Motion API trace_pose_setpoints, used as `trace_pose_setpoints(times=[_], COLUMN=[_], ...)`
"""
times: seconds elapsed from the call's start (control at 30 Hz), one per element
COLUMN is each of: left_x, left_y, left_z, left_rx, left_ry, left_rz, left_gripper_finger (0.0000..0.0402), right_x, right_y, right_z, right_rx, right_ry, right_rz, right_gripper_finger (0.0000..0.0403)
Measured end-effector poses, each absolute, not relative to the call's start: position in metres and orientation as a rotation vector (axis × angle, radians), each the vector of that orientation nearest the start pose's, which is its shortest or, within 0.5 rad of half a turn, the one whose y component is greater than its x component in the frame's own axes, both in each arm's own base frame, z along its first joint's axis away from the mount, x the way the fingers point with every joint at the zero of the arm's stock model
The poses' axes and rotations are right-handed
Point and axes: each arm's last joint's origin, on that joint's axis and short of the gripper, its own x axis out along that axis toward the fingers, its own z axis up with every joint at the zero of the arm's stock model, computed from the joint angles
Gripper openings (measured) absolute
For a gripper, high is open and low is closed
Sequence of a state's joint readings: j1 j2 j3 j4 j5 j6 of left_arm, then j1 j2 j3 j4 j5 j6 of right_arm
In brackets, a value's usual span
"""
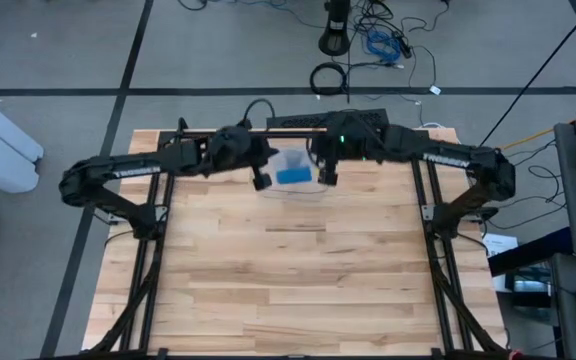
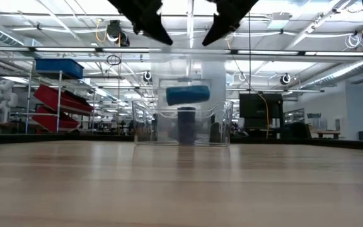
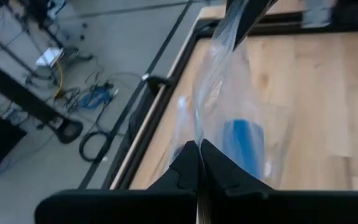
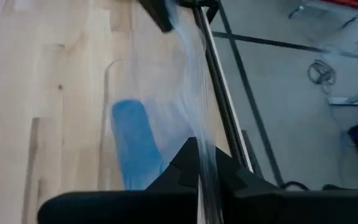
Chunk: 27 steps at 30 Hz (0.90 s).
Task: Roll bandage
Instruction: Put the transparent zip bag with the rolled blue bandage into the transparent bin
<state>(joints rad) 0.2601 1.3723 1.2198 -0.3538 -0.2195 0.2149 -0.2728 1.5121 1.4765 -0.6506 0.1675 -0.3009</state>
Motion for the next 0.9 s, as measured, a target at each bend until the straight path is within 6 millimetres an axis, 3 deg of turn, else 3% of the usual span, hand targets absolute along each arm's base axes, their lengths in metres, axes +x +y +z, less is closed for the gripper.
trace_pose_setpoints(times=[0.1, 0.23, 0.5, 0.67, 0.9], left_x=[0.293, 0.296, 0.302, 0.303, 0.305], left_y=[0.104, 0.122, 0.140, 0.147, 0.161], left_z=[0.329, 0.315, 0.293, 0.280, 0.267], left_rx=[0.168, 0.143, 0.124, 0.101, 0.031], left_ry=[0.591, 0.644, 0.734, 0.797, 0.811], left_rz=[0.432, 0.440, 0.438, 0.431, 0.478], left_gripper_finger=[0.0000, 0.0000, 0.0000, 0.0000, 0.0001], right_x=[0.310, 0.312, 0.336, 0.338, 0.327], right_y=[-0.116, -0.133, -0.151, -0.152, -0.159], right_z=[0.351, 0.336, 0.279, 0.276, 0.289], right_rx=[-0.194, -0.139, -0.075, -0.077, -0.080], right_ry=[0.759, 0.816, 1.022, 1.029, 0.993], right_rz=[-0.299, -0.282, -0.253, -0.257, -0.292], right_gripper_finger=[0.0000, 0.0000, 0.0000, 0.0000, 0.0000])
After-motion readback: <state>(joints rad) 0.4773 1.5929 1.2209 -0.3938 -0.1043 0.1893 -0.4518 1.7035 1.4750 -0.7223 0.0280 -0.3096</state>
